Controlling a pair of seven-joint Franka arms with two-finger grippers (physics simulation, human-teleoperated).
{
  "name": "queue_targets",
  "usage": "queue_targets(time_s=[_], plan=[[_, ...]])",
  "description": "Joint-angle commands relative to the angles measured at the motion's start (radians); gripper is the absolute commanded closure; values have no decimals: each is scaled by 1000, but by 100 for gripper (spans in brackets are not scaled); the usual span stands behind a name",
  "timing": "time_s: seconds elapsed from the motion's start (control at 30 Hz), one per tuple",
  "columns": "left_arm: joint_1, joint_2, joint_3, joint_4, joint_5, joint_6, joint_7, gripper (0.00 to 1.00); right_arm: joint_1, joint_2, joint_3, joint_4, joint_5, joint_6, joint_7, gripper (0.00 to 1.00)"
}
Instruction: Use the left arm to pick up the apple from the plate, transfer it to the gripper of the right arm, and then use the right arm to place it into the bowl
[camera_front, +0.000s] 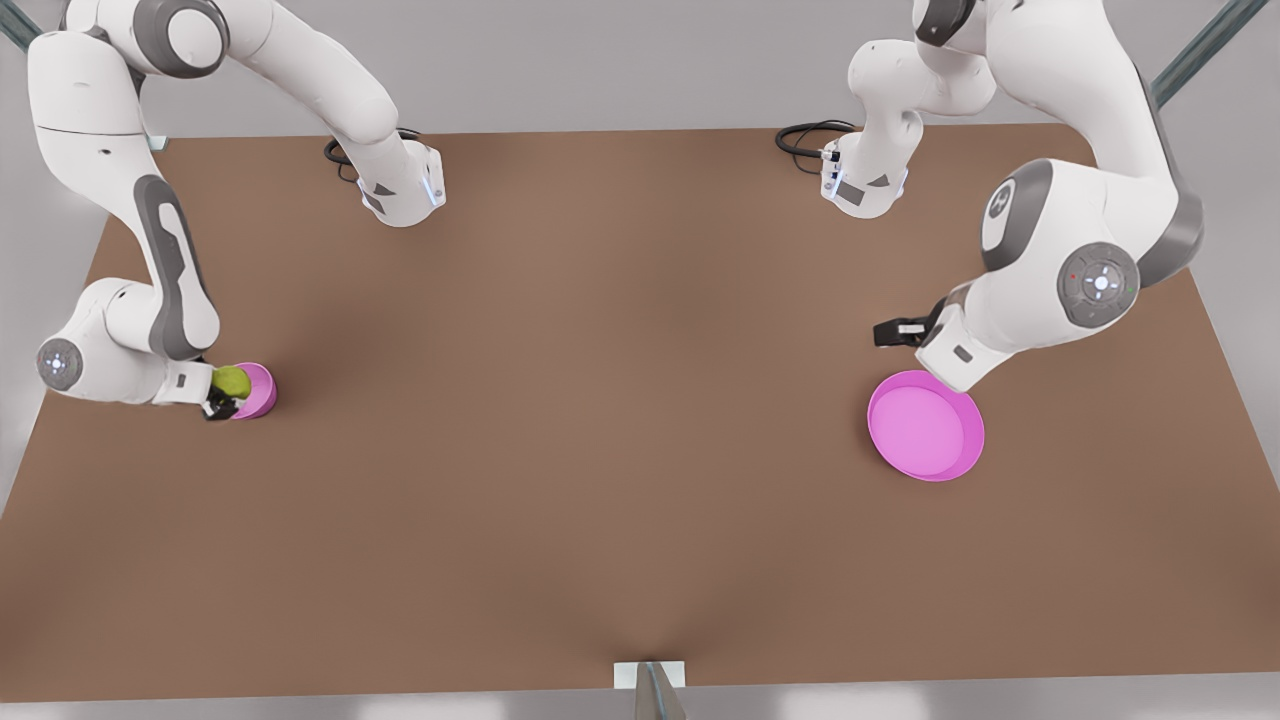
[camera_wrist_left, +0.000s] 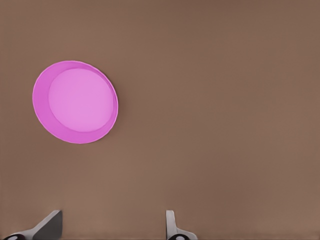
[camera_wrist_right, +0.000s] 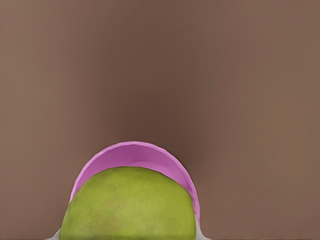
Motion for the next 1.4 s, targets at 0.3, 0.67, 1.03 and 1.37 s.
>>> queue_targets(time_s=[0.3,0.67,1.03,1.37], plan=[[-1,13,0,0,0,-11,-22,0,-39,3,-1,-67,4,160,-3,0],[-35,4,-35,10,122,9,-29,0,228,12,31,398,68,-311,1380,0],[-12,6,-34,17,115,-78,-27,0,639,-141,-133,733,151,-935,2651,0],[-18,7,-35,14,109,-107,-26,0,686,-250,-213,579,159,-829,2646,0]])
